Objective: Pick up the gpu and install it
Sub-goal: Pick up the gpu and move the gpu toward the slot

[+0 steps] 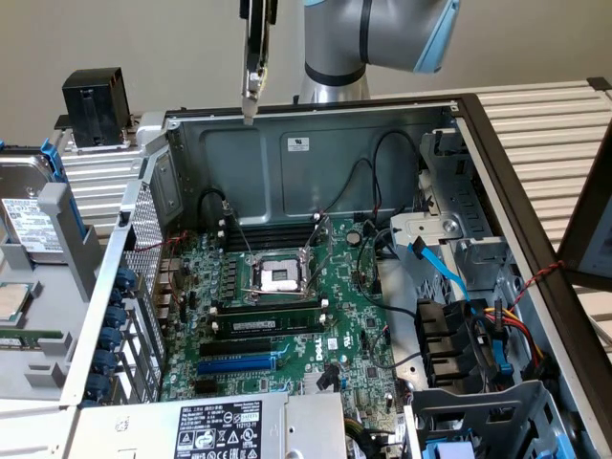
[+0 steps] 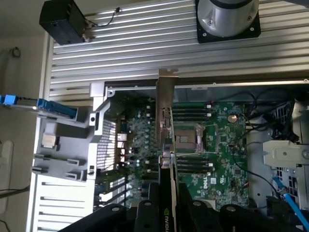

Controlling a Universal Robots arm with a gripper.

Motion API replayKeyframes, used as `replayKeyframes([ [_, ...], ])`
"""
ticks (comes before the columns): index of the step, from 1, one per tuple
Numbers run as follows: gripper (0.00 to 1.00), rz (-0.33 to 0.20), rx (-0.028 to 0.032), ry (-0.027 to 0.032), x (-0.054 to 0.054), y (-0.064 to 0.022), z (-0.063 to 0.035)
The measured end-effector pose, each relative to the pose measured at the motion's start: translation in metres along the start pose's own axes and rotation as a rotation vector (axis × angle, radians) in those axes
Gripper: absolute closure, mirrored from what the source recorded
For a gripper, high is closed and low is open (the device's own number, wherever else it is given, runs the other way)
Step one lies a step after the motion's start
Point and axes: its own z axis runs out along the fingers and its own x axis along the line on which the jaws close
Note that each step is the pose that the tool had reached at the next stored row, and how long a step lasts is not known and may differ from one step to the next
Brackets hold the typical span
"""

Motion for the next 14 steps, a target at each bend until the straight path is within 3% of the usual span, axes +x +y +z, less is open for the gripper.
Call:
replayKeyframes([
  [14, 0.73, -0.048, 0.0116, 0.0082, -0.029, -0.0031, 0.0203],
])
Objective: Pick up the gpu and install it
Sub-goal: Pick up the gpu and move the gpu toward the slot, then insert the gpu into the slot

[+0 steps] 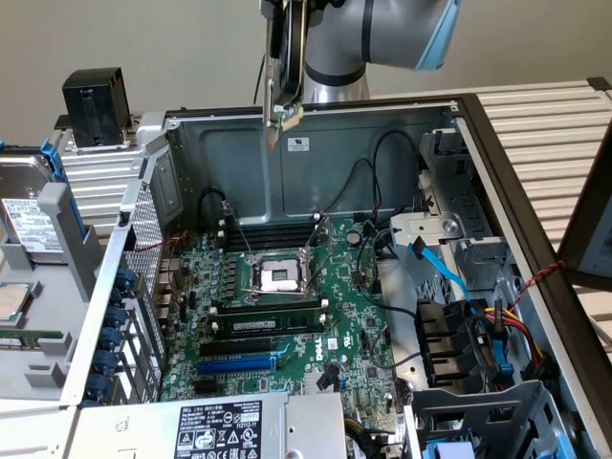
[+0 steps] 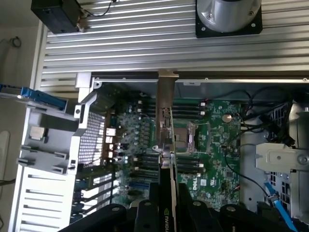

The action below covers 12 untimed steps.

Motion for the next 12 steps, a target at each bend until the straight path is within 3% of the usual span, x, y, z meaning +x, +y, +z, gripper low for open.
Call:
replayKeyframes([
  [4, 0.73, -0.005, 0.0011, 0.0016, -0.0063, -0.0012, 0.0061],
  [5, 0.73, -0.005, 0.0011, 0.004, -0.0069, -0.0013, 0.0059],
  [12, 0.73, -0.005, 0.0008, 0.004, -0.0069, -0.0014, 0.0061],
])
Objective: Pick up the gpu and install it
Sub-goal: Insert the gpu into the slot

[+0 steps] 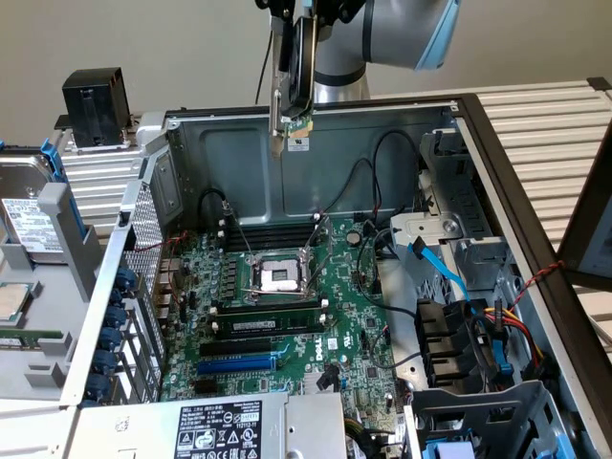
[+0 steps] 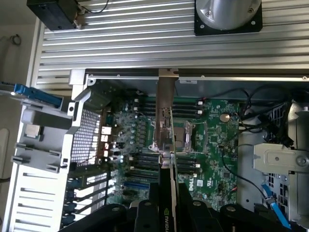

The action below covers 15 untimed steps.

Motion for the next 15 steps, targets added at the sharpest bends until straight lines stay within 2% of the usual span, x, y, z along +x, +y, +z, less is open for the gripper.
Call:
replayKeyframes([
  [3, 0.73, 0.0, 0.0, 0.0, 0.0, 0.0, 0.0],
  [8, 0.73, -0.001, 0.0001, -0.0063, 0.0001, 0.0011, 0.0004],
  [9, 0.73, -0.014, 0.0028, -0.0049, 0.0001, 0.0013, 0.0005],
  [15, 0.73, -0.119, 0.0229, 0.013, 0.0, 0.0012, 0.0012],
])
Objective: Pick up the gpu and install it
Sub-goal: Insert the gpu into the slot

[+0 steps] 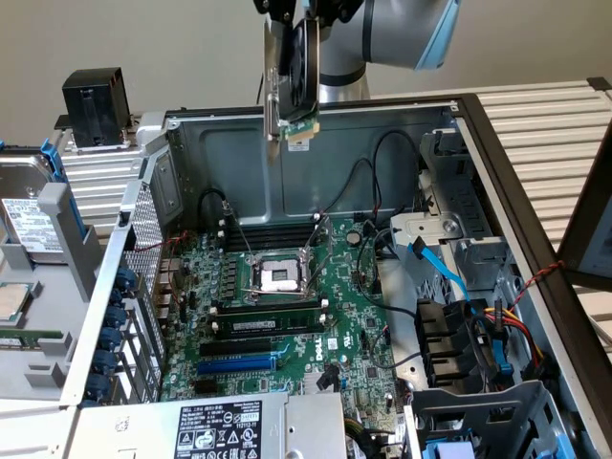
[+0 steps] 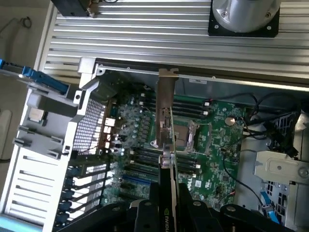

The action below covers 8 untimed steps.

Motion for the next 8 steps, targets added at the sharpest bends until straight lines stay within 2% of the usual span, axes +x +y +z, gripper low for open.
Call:
replayKeyframes([
  [8, 0.73, -0.142, 0.0264, 0.0239, -0.0003, -0.0003, 0.0015],
])
